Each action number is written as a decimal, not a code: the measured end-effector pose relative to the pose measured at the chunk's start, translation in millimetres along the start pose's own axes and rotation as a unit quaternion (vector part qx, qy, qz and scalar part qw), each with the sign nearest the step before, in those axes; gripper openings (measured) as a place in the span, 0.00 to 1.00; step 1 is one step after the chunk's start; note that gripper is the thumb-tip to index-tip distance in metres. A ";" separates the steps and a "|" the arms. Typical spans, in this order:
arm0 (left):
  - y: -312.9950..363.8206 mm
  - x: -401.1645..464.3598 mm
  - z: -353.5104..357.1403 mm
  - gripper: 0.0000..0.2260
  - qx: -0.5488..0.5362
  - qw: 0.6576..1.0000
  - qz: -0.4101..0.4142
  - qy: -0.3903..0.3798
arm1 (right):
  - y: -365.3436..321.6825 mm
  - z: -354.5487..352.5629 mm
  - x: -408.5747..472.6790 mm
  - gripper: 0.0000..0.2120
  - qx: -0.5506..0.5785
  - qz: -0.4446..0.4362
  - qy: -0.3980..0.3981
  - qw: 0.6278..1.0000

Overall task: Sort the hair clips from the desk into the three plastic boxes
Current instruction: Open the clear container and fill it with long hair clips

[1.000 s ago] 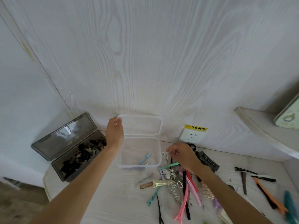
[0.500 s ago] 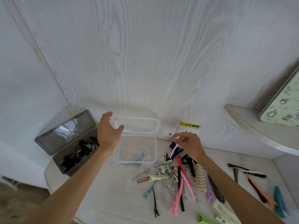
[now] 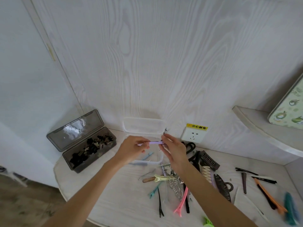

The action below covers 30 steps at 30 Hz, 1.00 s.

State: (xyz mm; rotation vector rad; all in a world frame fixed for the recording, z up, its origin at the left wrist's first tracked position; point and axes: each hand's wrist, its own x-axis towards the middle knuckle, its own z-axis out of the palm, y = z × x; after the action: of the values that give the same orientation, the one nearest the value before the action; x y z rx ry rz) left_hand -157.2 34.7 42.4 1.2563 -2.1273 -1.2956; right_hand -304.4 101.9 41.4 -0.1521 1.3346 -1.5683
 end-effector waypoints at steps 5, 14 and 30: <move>-36.1 5.9 -28.7 0.06 0.090 0.994 -0.001 0.056 | 9.9 12.6 18.5 0.04 -0.237 -0.178 0.010 0.955; -91.3 12.7 -20.0 0.10 0.213 0.961 0.075 0.162 | 43.9 29.4 51.8 0.10 -0.578 -0.290 -0.143 0.749; -110.6 -55.9 81.3 0.13 0.256 0.942 0.167 0.136 | 98.7 -96.7 -0.3 0.10 -0.697 -0.344 -0.101 0.621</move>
State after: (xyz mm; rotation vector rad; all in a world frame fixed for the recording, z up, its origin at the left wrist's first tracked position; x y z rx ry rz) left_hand -125.1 103.3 -85.1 1.0985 -2.4063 -0.4100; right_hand -308.2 179.9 -72.7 -1.9250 2.1373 -0.5549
